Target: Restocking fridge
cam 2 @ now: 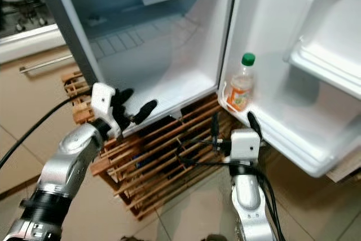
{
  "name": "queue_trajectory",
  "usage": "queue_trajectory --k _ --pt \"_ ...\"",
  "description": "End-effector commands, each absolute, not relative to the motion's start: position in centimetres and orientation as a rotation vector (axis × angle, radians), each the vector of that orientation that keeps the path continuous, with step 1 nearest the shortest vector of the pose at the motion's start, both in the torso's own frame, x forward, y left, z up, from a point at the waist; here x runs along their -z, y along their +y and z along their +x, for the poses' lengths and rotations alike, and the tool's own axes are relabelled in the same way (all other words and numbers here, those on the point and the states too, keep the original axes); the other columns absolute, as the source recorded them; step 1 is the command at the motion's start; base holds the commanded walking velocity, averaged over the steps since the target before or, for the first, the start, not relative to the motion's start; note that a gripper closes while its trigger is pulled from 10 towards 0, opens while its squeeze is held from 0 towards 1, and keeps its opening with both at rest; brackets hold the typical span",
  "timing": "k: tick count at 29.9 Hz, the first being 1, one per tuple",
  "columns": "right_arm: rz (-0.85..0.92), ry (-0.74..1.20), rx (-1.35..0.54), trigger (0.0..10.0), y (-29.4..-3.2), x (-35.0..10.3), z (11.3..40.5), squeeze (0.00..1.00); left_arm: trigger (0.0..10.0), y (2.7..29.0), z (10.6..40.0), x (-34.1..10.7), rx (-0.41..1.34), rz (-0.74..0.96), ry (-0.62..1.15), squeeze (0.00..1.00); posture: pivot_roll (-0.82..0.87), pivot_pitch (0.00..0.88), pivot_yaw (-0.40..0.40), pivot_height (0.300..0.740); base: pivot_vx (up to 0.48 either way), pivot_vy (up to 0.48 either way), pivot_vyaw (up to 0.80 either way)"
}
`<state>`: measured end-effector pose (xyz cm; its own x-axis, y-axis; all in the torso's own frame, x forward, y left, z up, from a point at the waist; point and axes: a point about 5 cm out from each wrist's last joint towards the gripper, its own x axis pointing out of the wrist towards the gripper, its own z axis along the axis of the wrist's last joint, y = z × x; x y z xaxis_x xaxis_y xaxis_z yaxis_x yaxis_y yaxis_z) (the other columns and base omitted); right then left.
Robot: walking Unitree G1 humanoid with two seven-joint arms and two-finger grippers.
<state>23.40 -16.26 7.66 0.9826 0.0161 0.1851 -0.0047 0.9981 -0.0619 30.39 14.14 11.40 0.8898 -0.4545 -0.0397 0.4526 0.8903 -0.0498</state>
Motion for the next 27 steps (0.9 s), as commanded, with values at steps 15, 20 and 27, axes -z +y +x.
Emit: queue_trajectory --k 15,20,27 --pt "-0.049 -0.037 -0.087 10.0 -18.0 -7.0 27.1 0.0 10.0 18.8 24.9 -9.8 0.049 -0.007 0.01 0.0 -0.06 0.0 -0.095 0.74 0.0 0.0 0.0" --pt "-0.037 -0.044 -0.127 10.0 -16.5 -7.4 29.0 0.0 10.0 16.9 26.6 -11.3 0.101 0.051 -0.055 0.0 -0.07 0.0 -0.071 0.74 0.0 0.0 0.0" --pt "0.016 -0.045 -0.097 10.0 -16.5 -7.4 29.0 0.0 10.0 16.0 28.1 -12.0 0.167 0.105 -0.077 0.0 -0.1 0.0 -0.043 0.74 0.0 0.0 0.0"
